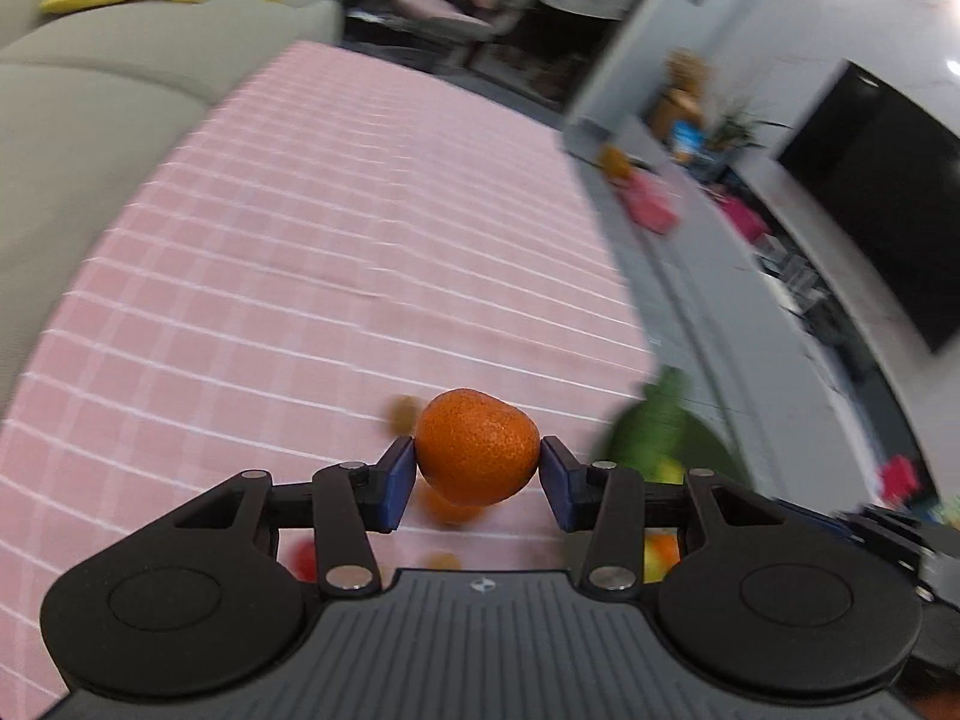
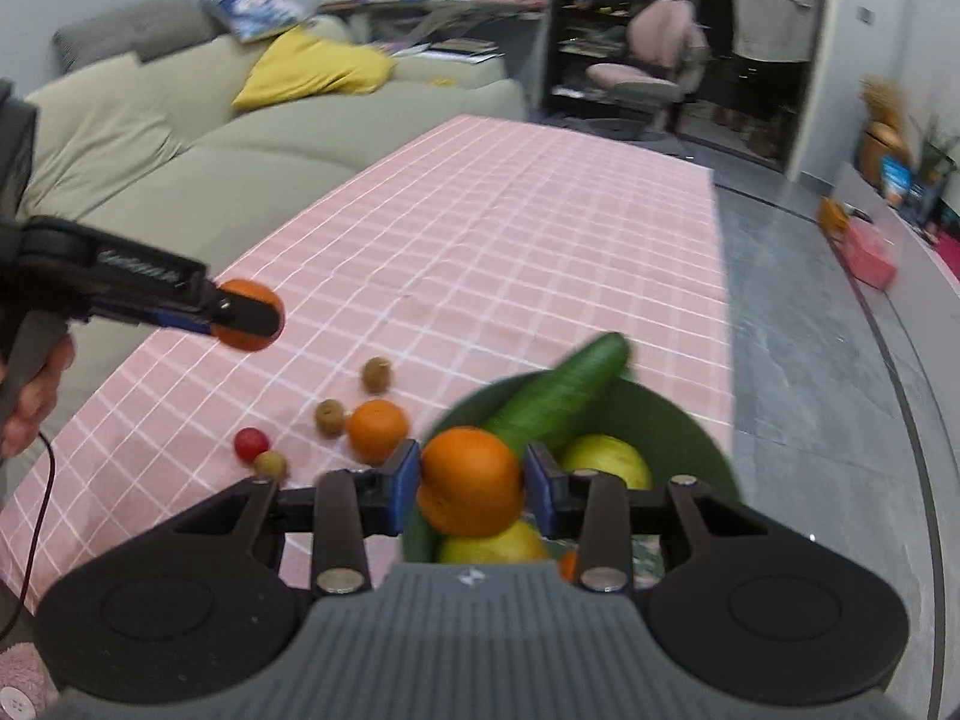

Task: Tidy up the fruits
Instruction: 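Grasp and lift the orange with the left gripper while right carries its orange to the colander, then lower both oranges into the colander and open both grippers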

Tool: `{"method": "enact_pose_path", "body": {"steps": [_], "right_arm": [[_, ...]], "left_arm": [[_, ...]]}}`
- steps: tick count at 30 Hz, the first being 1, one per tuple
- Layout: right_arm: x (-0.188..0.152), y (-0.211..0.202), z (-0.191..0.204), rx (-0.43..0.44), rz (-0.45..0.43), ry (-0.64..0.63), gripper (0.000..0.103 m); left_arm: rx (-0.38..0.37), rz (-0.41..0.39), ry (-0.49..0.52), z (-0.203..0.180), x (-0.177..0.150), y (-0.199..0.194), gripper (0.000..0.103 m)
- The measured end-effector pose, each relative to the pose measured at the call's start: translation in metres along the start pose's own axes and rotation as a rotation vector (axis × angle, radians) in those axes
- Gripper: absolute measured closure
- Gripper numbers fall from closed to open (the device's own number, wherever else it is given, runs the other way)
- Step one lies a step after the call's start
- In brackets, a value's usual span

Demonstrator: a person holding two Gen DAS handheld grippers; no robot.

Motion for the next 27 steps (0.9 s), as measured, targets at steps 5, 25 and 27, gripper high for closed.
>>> {"method": "enact_pose_path", "body": {"steps": [5,25,27], "right_arm": [[-0.009,-0.021,-0.032,-0.05,-0.01,0.059,0.103],[-0.055,-0.004,-0.092,-0.161,0.001,0.296,0.096],[-0.056,-0.007,-0.097,-0.181,-0.039,0.318,0.096]], "left_arm": [[-0.105,0.025,0.112,-0.055,-0.01,0.007,0.053],[-0.173,0.24,0.279,-0.139,-0.067,0.078,0.053],[-0.17,0.257,0.306,-0.145,-0.07,0.084,0.053]]}}
Point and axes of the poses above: each gripper's, at about its wrist camera, not at the fingertips, and y roughly the way its jaws point, z to its left, x to its top, the point moved 7 cm from there along y, roughly the way its jaws point, and after that the axes turned 5 degrees about y, right-handed, at the moved point
